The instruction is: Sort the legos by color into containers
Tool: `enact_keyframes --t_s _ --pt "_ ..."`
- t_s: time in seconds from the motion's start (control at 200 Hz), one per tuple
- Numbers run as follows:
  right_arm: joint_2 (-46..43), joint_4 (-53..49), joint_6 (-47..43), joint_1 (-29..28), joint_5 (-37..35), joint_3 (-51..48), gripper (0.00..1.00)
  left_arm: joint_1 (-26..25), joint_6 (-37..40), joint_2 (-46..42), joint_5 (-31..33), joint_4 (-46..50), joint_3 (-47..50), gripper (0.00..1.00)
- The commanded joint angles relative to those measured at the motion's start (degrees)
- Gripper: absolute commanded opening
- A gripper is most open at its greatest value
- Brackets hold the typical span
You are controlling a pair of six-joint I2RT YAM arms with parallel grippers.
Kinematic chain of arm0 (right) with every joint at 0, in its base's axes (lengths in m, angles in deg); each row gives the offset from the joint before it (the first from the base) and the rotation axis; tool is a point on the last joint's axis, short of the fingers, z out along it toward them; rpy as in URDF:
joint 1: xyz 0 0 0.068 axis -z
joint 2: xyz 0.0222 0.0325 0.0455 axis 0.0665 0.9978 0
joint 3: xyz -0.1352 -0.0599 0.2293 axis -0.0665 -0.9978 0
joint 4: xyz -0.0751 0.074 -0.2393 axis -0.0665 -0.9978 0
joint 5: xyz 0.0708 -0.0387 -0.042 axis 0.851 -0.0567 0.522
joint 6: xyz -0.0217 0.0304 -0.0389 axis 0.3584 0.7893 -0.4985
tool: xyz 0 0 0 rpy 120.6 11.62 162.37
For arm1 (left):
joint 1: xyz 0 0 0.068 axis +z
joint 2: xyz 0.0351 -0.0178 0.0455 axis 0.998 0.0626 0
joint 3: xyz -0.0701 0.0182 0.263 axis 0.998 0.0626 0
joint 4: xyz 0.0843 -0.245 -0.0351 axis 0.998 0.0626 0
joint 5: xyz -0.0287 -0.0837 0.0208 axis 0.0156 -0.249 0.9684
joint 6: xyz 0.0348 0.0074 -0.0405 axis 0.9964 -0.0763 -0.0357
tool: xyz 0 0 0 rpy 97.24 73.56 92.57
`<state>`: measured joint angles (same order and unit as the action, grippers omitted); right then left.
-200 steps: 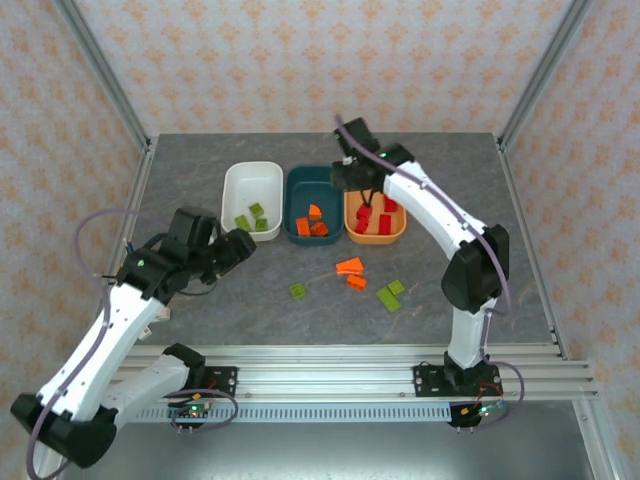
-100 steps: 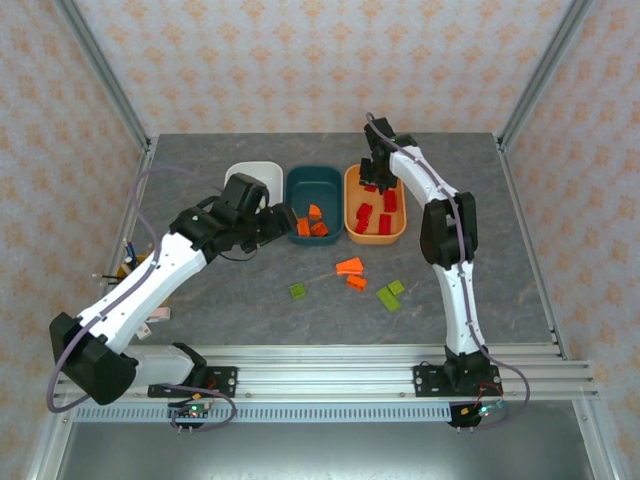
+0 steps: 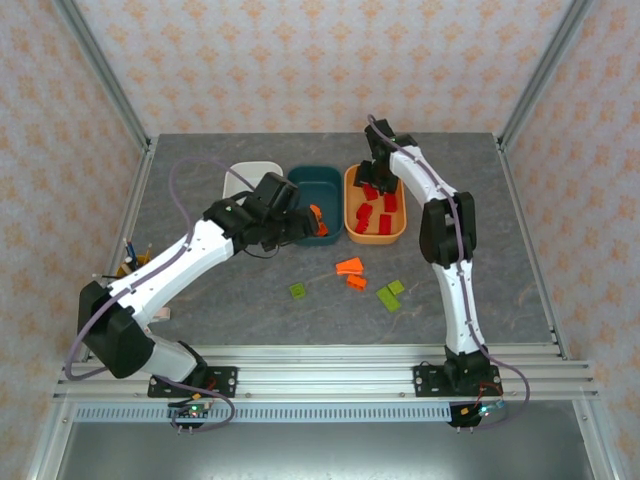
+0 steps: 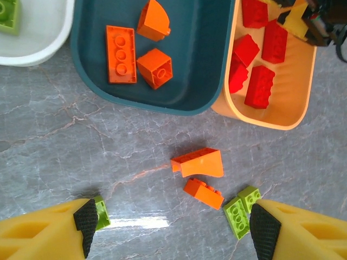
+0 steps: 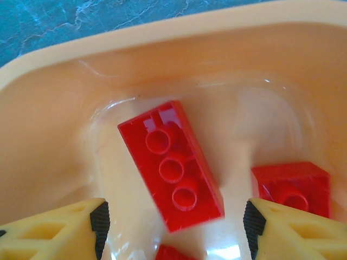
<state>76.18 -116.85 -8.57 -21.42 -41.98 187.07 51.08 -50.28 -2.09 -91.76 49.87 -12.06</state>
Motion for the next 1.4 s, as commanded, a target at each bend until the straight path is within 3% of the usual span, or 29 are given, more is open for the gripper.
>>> enact_keyframes --t_s 0.0,0.185,0.34,0.535,0.646,0.716,0.851,1.396 --pt "-11.40 -0.35 0.64 -1.11 -1.39 -2.59 0.68 -1.60 2.29 2.17 1.36 0.75 -2.93 0.77" --pt "-28.44 1.95 2.03 -3.50 -4.11 -17.12 0.69 -5.09 2.66 7.79 0.86 1.90 -5.90 0.79" --pt "-45.56 2.76 5.91 -5.87 -3.84 -35.64 0.69 -9.34 5.84 13.23 0.04 1.30 -8.21 0.78" --pt "-66.14 -2.73 13.89 -8.35 -3.36 -54.76 0.68 -13.61 6.16 22.31 -1.51 3.86 -12.04 0.76" --pt "-75.21 -6.79 17.29 -9.50 -2.79 -61.74 0.68 -15.62 1.71 27.41 -0.06 6.03 -15.66 0.77" --pt "-79.88 -8.64 18.72 -9.64 -2.65 -64.93 0.69 -17.20 2.94 30.61 0.42 6.47 -18.72 0.77" --pt "-85.31 -11.74 20.59 -9.64 -2.45 -66.96 0.72 -19.58 7.78 37.38 5.91 15.59 -27.98 0.81" --pt "-93.13 -16.97 22.77 -9.64 1.94 -67.30 0.77 -19.94 10.21 43.33 8.75 16.39 -29.89 0.80"
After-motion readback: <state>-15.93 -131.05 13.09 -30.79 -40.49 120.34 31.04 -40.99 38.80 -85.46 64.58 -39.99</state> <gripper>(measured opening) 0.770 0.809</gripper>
